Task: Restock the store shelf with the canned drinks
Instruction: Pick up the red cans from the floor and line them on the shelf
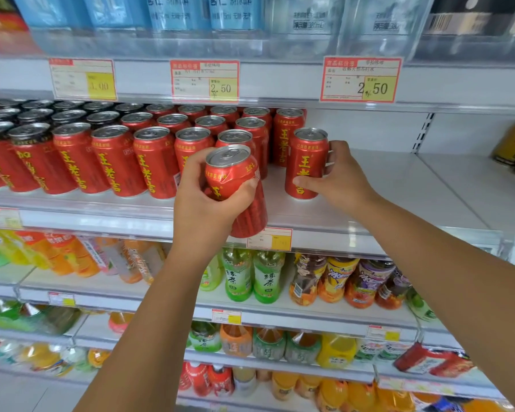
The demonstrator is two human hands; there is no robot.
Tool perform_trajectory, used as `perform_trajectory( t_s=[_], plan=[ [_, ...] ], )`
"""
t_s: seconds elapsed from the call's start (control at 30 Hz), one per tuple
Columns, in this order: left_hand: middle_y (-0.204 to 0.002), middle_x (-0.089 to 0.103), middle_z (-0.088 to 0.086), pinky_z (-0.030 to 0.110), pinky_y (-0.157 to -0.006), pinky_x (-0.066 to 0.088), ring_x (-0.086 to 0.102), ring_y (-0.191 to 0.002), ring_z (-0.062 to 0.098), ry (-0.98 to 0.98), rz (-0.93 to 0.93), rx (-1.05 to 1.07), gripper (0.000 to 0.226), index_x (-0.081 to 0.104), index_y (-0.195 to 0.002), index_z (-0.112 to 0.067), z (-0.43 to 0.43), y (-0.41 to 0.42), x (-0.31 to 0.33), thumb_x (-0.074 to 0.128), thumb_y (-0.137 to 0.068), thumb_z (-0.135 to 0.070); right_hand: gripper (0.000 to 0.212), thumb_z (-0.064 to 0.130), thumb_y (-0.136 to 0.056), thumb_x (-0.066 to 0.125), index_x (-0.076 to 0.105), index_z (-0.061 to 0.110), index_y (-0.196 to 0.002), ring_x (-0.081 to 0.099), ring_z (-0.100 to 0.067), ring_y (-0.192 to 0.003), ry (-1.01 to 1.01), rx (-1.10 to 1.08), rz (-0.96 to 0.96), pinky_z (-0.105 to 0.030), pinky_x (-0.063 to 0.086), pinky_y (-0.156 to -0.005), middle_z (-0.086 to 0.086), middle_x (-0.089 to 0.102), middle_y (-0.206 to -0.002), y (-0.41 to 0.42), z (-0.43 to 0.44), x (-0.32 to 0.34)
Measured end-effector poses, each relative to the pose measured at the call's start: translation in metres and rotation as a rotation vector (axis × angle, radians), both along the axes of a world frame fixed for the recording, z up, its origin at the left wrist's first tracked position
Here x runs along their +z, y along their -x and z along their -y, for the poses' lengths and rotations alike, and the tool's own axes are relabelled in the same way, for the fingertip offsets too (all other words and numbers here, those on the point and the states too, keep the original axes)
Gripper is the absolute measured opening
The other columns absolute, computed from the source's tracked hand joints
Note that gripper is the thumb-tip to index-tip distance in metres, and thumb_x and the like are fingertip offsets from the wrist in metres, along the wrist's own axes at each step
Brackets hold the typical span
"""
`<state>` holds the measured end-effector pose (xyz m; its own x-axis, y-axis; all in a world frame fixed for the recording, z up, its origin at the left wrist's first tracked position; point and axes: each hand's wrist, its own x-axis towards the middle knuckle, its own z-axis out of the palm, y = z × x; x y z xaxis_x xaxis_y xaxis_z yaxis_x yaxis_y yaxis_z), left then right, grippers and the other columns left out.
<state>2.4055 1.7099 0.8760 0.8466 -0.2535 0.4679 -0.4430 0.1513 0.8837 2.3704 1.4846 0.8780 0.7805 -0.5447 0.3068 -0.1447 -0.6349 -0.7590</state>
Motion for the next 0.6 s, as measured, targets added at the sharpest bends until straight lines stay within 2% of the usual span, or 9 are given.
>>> perform_trajectory(
  t_s=[0.13, 0.6],
  plan=[
    [-0.116, 0.065, 0.002, 0.02, -0.081, 0.053, 0.067, -0.098, 0.009, -0.017, 0.003, 0.01, 0.054, 0.053, -0.124, -0.018, -0.005, -0.002, 0.001, 0.081, -0.078, -0.016, 0.085, 0.037, -0.07, 0.084, 0.034, 0.017, -0.135, 0.058, -0.026, -0.116, 0.006, -0.019, 0.008, -0.038, 0.049, -0.096, -0.008, 0.053, -0.135, -0.022, 0.003, -0.003],
    [-0.11, 0.068, -0.005, 0.016, -0.076, 0.05, 0.066, -0.094, 0.004, -0.045, 0.021, 0.02, 0.056, 0.054, -0.121, -0.02, -0.018, -0.008, 0.001, 0.08, -0.072, -0.022, 0.089, 0.042, -0.07, 0.083, 0.033, 0.021, -0.141, 0.059, -0.023, -0.116, -0.013, -0.01, 0.044, -0.034, 0.048, -0.096, -0.005, 0.056, -0.135, -0.061, 0.007, -0.017]
  ],
)
